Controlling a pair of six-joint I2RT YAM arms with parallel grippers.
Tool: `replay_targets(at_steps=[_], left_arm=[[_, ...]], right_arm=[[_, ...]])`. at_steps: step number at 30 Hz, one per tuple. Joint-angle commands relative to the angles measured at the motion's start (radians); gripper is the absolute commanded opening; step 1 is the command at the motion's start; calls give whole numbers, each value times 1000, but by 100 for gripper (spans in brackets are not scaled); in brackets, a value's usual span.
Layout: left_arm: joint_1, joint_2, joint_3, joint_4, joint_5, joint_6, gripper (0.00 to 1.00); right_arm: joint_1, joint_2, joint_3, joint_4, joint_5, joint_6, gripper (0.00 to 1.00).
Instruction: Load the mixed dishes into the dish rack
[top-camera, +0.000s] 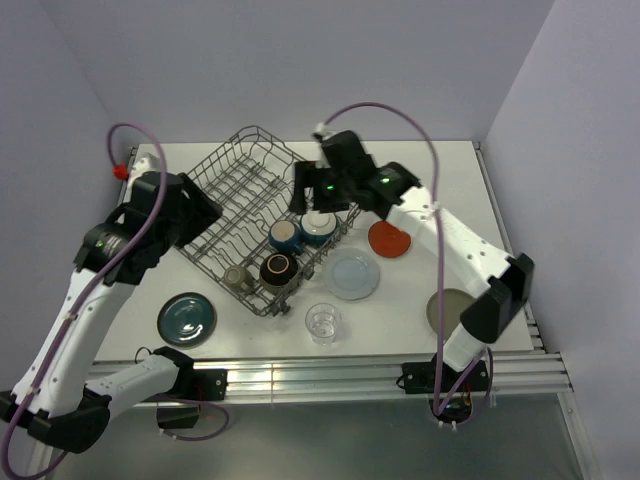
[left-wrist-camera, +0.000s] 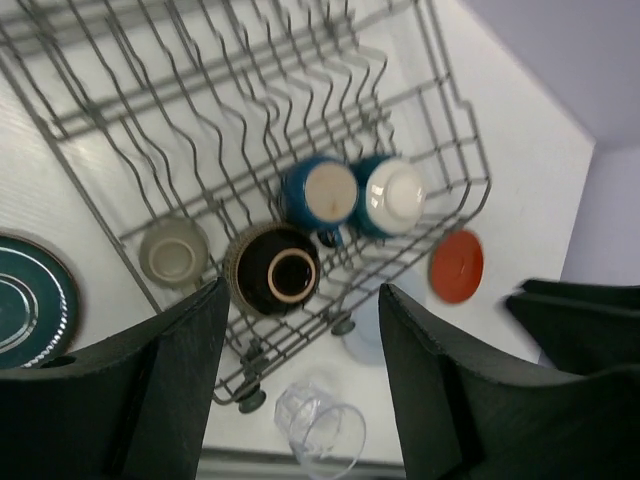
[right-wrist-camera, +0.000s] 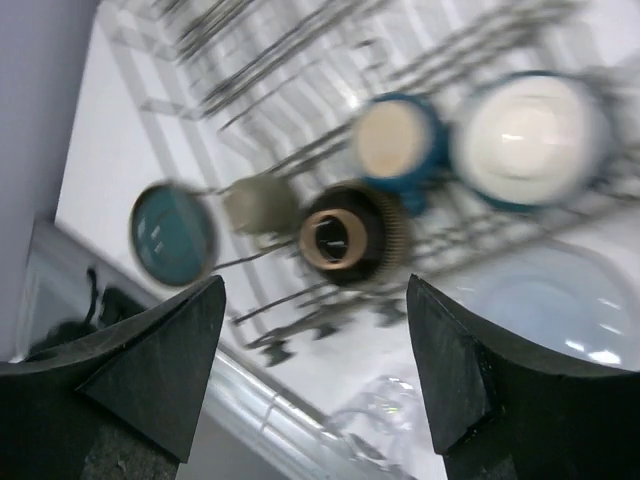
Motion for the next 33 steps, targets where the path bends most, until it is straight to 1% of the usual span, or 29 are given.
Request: replay_targets(at_steps=[1, 2, 3, 4, 7, 8, 9, 11, 12, 13, 16, 19, 23, 26, 30, 31, 33], left_arm=[[-14, 64, -71, 79, 201, 29, 66], [-23, 67, -95, 85, 208, 15, 66], [-37, 69, -103, 87, 205, 6, 66], [-40, 67, -111, 91, 204, 1, 67], [-40, 64, -123, 104, 207, -11, 68], [-40, 66, -120, 105, 210, -10, 68], [-41, 76, -117, 105, 212, -8, 68], [-41, 87, -106, 101, 216, -6, 68], [-41, 95, -103, 101, 222, -6, 68], [-40, 96, -102, 102, 225, -8, 68], [-41, 101, -99, 107, 238, -11, 68], [-41, 104, -95, 110, 254, -14, 68], [-41, 100, -91, 111, 271, -20, 68], [-43, 95, -83, 105, 271, -20, 68], [-41, 95, -74, 96, 284, -7, 68], [-41, 95, -72, 98, 290, -3, 68], [-43, 98, -69, 102, 308, 4, 68]], right_arm=[[-138, -129, -121, -55, -2, 40, 80], [-189, -154, -173, -72, -2, 33, 79], [-201, -198, -200, -90, -26, 16, 78], [-203, -217, -233, -98, -46, -36, 77], [-156, -257, -340, -153, -102, -84, 75], [-133, -270, -409, -156, -103, -85, 75], [-78, -313, -446, -137, -102, -84, 75], [-28, -352, -547, -115, -96, -58, 74], [5, -382, -572, -100, -102, -47, 74], [18, -393, -624, -94, -106, -23, 73], [53, -438, -708, -68, -103, 19, 71], [65, -458, -766, -34, -109, 34, 69], [76, -442, -790, 5, -116, 34, 67], [85, -424, -793, 38, -128, 45, 65], [104, -357, -803, 86, -136, 57, 62], [107, -344, -807, 90, -131, 62, 59], [119, -314, -810, 98, -123, 68, 56]])
